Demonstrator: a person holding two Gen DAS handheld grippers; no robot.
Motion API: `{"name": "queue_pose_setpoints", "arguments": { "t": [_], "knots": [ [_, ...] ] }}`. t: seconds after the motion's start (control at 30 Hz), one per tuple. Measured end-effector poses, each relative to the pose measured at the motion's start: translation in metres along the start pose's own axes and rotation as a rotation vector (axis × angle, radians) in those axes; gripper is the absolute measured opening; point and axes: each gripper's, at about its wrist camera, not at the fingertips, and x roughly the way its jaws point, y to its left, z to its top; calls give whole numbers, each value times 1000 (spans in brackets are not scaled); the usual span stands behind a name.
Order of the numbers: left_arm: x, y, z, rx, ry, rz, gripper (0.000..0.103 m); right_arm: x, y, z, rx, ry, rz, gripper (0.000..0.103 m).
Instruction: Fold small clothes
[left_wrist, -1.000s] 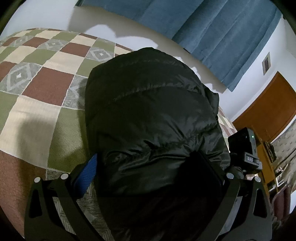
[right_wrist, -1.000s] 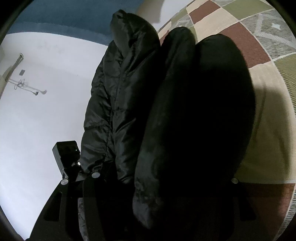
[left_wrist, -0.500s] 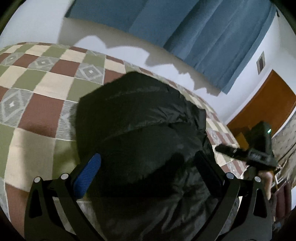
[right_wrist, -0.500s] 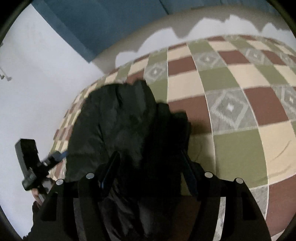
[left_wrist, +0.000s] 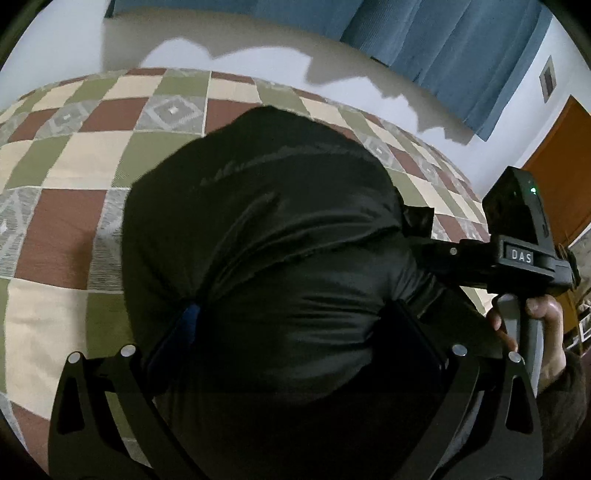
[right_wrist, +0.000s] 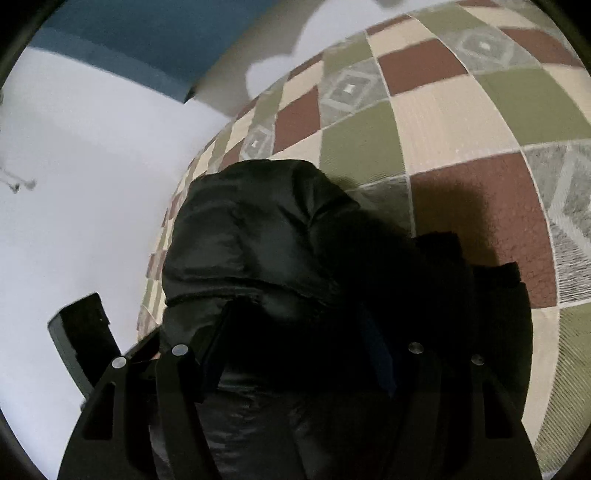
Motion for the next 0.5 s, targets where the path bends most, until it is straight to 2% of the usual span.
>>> {"name": "queue_pose_setpoints", "arguments": {
  "t": [0.1,0.23,0.37,0.43,0.5],
  "knots": [
    [-4,-5,3,19,8,24,100,-7,5,-5,-9,-19,-6,65],
    [-38,-11,-10,6,-43,23,100,-43,24,-27,-58,-90,-34,65],
    [-78,-20,-37,-48,-120,-50,100,-81,47,-68,-116,-134,64,66],
    [-90,-30,-54,-39,-142,-78,100,-89,54,-87,-144,-120,94,67],
    [-88,-38,-62,-6,-132,-73,100,-82,54,-100,-145,-77,105,68]
  ]
}}
